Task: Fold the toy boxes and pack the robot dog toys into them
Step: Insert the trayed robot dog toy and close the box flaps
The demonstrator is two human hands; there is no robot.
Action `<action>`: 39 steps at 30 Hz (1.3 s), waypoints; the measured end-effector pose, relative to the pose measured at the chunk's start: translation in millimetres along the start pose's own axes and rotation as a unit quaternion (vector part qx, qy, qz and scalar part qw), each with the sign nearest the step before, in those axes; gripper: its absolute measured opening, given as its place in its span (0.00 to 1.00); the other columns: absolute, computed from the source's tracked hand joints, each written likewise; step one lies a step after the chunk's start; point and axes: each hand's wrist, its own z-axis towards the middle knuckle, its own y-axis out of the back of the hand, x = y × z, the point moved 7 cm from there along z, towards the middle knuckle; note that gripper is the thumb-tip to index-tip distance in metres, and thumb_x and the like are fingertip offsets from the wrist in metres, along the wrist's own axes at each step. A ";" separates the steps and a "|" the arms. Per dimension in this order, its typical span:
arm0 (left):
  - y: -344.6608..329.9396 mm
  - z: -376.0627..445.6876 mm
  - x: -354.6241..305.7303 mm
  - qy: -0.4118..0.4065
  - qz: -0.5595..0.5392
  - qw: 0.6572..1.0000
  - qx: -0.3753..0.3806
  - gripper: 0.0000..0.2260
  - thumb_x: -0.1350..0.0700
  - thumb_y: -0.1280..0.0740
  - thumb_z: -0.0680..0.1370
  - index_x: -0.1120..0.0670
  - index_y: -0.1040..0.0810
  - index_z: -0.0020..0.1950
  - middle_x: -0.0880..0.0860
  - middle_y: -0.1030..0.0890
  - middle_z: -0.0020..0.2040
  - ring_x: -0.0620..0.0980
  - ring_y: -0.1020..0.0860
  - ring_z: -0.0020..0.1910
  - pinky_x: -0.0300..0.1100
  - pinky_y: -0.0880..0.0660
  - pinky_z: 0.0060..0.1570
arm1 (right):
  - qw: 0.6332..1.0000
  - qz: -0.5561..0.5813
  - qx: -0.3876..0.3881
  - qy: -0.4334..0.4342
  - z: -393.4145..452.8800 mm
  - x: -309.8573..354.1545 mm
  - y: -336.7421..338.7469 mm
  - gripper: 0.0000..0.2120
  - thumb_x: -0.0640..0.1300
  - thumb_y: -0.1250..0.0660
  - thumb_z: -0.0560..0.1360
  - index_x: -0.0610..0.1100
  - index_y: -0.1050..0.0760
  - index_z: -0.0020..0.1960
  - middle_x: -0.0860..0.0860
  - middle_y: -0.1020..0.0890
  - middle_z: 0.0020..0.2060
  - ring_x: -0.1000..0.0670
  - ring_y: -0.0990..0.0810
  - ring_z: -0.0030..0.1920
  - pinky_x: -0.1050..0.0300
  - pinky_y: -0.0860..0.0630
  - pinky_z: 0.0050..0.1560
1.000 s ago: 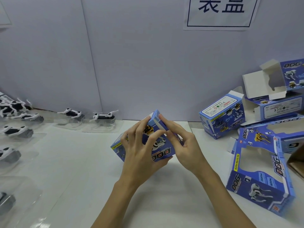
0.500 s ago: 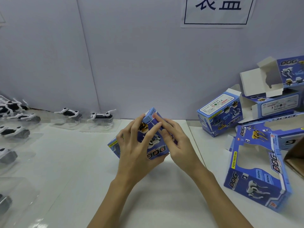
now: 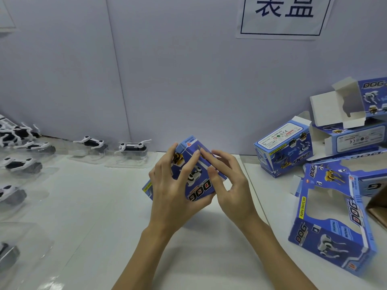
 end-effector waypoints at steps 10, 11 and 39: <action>1.0 -0.9 5.4 0.014 -0.019 1.000 -0.012 0.40 0.37 0.24 0.69 0.45 0.33 0.77 0.57 0.36 0.79 0.57 0.32 0.73 0.54 0.31 0.67 | 0.993 -0.100 0.044 0.038 -1.4 0.4 -2.1 0.25 0.53 0.35 0.82 0.55 0.32 0.79 0.52 0.32 0.74 0.46 0.34 0.77 0.48 0.14 0.54; 0.7 -0.7 5.1 0.016 -0.021 1.000 -0.011 0.39 0.36 0.25 0.69 0.45 0.33 0.77 0.56 0.37 0.79 0.57 0.32 0.73 0.54 0.31 0.67 | 0.995 -0.079 0.049 0.028 -1.7 0.4 -2.7 0.25 0.55 0.37 0.82 0.54 0.32 0.79 0.52 0.32 0.73 0.45 0.34 0.77 0.48 0.14 0.54; -2.1 -1.3 10.3 0.014 -0.046 0.999 -0.023 0.40 0.38 0.21 0.69 0.43 0.35 0.76 0.55 0.39 0.80 0.53 0.33 0.74 0.52 0.31 0.67 | 0.989 -0.129 0.047 0.061 -4.1 -3.2 -8.0 0.27 0.55 0.35 0.82 0.61 0.37 0.80 0.55 0.34 0.74 0.45 0.36 0.78 0.55 0.15 0.55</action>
